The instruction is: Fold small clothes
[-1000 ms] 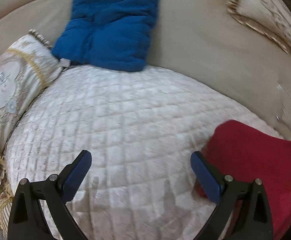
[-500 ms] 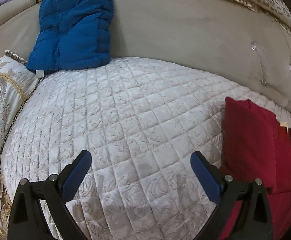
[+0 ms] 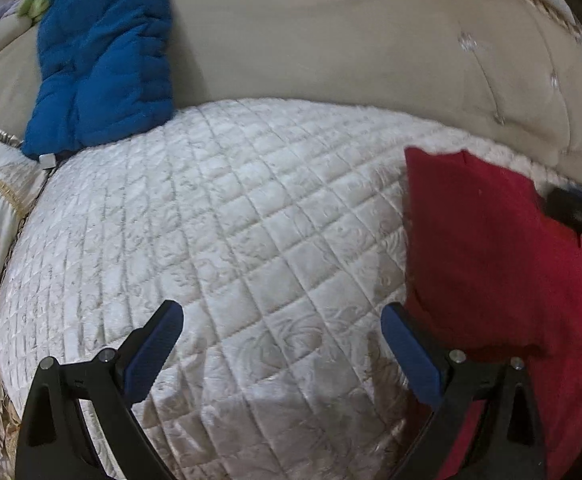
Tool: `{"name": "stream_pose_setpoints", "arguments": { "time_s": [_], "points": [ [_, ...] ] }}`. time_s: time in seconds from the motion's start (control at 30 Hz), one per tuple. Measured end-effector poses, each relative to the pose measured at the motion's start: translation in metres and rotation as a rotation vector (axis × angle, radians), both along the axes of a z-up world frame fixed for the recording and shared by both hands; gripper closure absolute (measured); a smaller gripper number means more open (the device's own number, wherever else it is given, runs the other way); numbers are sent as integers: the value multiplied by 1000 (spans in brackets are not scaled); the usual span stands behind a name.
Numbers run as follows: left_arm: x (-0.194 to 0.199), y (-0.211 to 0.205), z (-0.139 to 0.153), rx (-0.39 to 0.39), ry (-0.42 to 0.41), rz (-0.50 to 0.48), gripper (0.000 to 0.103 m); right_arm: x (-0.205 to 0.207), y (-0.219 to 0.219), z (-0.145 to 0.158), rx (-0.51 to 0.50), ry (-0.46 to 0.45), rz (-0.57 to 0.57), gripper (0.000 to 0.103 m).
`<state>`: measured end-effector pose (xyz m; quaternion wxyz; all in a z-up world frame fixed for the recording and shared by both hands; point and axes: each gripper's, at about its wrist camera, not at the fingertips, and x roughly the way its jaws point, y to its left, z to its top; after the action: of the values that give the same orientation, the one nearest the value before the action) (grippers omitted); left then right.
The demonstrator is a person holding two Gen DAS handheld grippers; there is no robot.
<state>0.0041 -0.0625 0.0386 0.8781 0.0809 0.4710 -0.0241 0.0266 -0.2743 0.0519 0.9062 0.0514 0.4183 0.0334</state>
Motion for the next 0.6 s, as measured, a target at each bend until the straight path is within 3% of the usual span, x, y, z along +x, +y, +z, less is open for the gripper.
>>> {"name": "stream_pose_setpoints", "arguments": {
  "time_s": [0.1, 0.17, 0.2, 0.37, 0.47, 0.6],
  "points": [
    [4, -5, -8, 16, 18, -8, 2, 42, 19, -32, -20, 98, 67, 82],
    [7, -7, -12, 23, 33, -11, 2, 55, 21, -58, -101, 163, 21, 87],
    [8, -7, -12, 19, 34, -11, 2, 58, 18, -64, -84, 156, -4, 87],
    [7, -2, -2, -31, 12, 3, 2, 28, -1, -42, 40, 101, -52, 87],
    [5, -1, 7, -52, -15, 6, 2, -2, -11, -31, 45, 75, -66, 87],
    [5, -5, 11, -47, -24, 3, 2, -23, -13, -46, 82, 148, -22, 87]
  ]
}}
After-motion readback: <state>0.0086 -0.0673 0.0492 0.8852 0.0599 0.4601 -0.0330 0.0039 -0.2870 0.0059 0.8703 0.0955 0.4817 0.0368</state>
